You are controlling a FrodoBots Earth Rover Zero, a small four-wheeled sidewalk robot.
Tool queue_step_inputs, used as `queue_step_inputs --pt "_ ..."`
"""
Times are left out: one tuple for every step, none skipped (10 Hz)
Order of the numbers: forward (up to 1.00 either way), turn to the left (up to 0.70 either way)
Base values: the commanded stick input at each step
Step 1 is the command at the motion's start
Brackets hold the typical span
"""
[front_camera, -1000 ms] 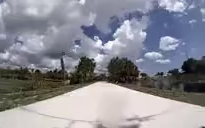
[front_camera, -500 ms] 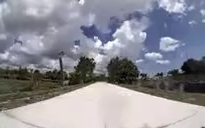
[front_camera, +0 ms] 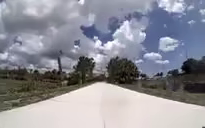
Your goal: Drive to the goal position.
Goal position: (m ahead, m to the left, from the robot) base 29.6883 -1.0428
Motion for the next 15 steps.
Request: queue_step_inputs --pt "0.70 0.00" --pt "0.70 0.00" --pt "0.70 0.00" --pt "0.70 0.00" --pt "0.70 0.15" --pt "0.70 0.35" --pt "0.70 0.35" --pt "0.70 0.35" --pt "0.70 0.22" --pt "0.70 0.02" --pt "0.70 0.00" --pt "0.70 0.00" --pt "0.70 0.00" --pt "0.70 0.00" --pt "0.70 0.00"
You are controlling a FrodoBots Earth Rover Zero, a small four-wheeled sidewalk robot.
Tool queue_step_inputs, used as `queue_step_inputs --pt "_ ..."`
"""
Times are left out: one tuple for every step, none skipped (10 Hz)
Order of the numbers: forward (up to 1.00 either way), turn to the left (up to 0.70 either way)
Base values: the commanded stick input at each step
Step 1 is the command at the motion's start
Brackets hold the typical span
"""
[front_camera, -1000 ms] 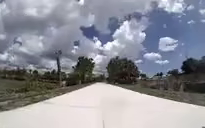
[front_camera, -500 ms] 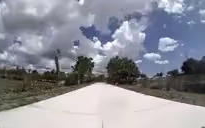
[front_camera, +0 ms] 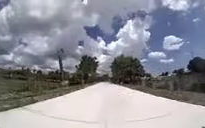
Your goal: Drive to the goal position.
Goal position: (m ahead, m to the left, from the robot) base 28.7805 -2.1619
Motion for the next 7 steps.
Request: queue_step_inputs --pt "0.70 0.00" --pt "0.70 0.00" --pt "0.70 0.00" --pt "0.70 0.00" --pt "0.70 0.00" --pt "0.70 0.00" --pt "0.70 0.00"
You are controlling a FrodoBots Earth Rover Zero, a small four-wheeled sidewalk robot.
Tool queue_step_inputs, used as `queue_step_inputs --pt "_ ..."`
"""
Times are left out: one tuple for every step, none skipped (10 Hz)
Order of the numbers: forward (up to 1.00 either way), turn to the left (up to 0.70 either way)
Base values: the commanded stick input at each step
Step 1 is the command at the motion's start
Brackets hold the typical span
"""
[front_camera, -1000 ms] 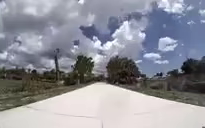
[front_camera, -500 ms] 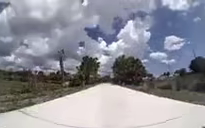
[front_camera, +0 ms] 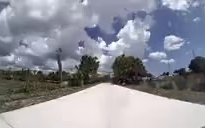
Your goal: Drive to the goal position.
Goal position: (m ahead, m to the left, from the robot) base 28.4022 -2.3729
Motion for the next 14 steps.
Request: queue_step_inputs --pt "0.70 0.00" --pt "0.70 0.00" --pt "0.70 0.00" --pt "0.70 0.00" --pt "0.70 0.00" --pt "0.70 0.00" --pt "0.70 0.00" --pt "0.70 0.00" --pt "0.70 0.00" --pt "0.70 0.00" --pt "0.70 0.13" --pt "0.70 0.35" --pt "0.70 0.35" --pt "0.70 0.35"
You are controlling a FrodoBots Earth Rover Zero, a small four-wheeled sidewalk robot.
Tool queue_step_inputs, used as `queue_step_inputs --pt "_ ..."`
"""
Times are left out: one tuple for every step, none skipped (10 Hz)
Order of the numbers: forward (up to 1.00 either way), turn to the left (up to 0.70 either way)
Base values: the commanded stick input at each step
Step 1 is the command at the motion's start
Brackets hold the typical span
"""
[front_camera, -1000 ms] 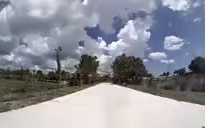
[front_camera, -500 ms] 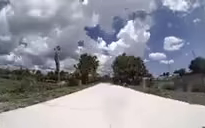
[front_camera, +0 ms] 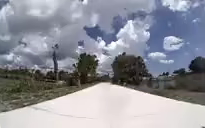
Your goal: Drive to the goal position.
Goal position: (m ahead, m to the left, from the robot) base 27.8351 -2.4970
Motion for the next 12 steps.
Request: queue_step_inputs --pt "0.70 0.08" --pt "0.70 0.00" --pt "0.70 0.00" --pt "0.70 0.00" --pt "0.70 0.00" --pt "0.70 0.00" --pt "0.70 0.00" --pt "0.70 0.00" --pt "0.70 0.00" --pt "0.70 0.00" --pt "0.70 0.00" --pt "0.70 0.00"
